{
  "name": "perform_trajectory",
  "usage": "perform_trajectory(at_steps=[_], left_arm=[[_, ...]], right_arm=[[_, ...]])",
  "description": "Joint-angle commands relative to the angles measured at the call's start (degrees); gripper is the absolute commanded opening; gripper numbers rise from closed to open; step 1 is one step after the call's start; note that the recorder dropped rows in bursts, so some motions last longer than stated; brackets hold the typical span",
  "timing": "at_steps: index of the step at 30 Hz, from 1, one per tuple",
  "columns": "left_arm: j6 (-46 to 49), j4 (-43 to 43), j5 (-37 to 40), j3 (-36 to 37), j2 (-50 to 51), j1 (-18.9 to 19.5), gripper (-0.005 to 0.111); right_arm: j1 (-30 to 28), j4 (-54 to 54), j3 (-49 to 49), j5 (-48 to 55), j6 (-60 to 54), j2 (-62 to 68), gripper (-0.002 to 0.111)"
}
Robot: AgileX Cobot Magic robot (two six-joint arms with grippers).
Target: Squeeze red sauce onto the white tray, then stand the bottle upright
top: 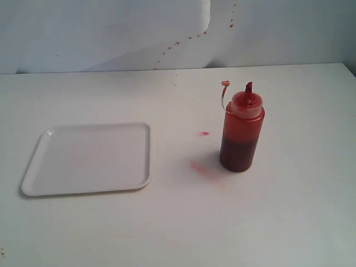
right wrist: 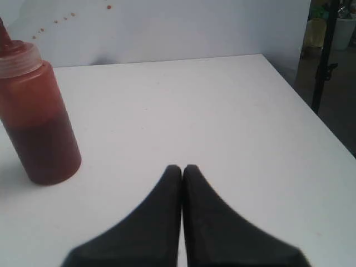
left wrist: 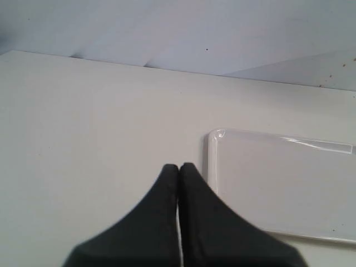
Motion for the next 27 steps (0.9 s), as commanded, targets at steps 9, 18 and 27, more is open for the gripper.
perform_trajectory(at_steps=[9, 18, 27], left_arm=[[-0.3, 0.0, -0.3, 0.3, -0.2, -0.3, 0.000], [-0.3, 0.0, -0.3, 0.3, -0.2, -0.3, 0.000], [0.9, 8.0, -5.5, 0.3, -0.2, -0.3, 0.000]], right_arm=[[0.3, 0.3, 0.2, 0.0, -0.1, -0.4, 0.000], [0.3, 0.3, 0.2, 0.0, -0.1, -0.4, 0.000], [0.3, 0.3, 0.2, 0.0, -0.1, -0.4, 0.000]])
